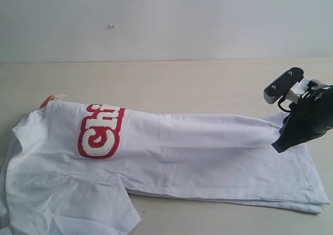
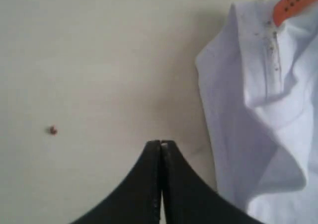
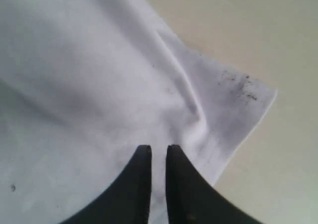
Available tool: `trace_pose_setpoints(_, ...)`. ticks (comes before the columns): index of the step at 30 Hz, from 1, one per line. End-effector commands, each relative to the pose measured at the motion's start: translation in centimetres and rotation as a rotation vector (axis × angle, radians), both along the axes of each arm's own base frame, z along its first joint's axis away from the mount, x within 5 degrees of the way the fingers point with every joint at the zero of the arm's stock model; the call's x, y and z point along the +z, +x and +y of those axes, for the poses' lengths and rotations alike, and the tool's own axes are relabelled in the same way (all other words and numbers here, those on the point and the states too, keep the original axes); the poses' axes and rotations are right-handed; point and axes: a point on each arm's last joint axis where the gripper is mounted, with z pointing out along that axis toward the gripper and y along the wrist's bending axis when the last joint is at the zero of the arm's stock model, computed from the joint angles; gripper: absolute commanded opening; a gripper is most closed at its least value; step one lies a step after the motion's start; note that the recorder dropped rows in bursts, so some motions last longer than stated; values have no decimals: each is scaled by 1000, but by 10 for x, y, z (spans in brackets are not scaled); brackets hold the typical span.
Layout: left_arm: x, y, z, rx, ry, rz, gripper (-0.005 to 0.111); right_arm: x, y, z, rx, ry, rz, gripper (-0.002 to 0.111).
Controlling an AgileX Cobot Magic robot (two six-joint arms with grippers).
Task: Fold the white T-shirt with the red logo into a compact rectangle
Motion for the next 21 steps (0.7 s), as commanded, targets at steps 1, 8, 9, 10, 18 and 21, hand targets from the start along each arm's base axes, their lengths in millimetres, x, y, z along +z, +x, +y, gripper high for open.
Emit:
trace_pose_setpoints(1,19,-16,-8,83,-119,43,13,17,1,0,-46,34,-54,9)
trace_pose_setpoints(8,24,-57,-42,-94,-419,392,57,27,-2,4,-105,104,-64,9)
trace_pose_setpoints(9,17,-64,-43,-84,-434,434,57,27,-3,4,-100,106,-56,9)
trace_pose_setpoints(10,11,-71,-44,-76,-443,463,57,29,-4,4,-98,107,-56,9)
trace_pose_setpoints(18,-30,-113,-46,-9,-438,573,61,46,-6,7,-116,151,-107,9)
trace_pose_setpoints(21,-32,-115,-49,8,-469,563,62,46,-7,7,-115,152,-103,9)
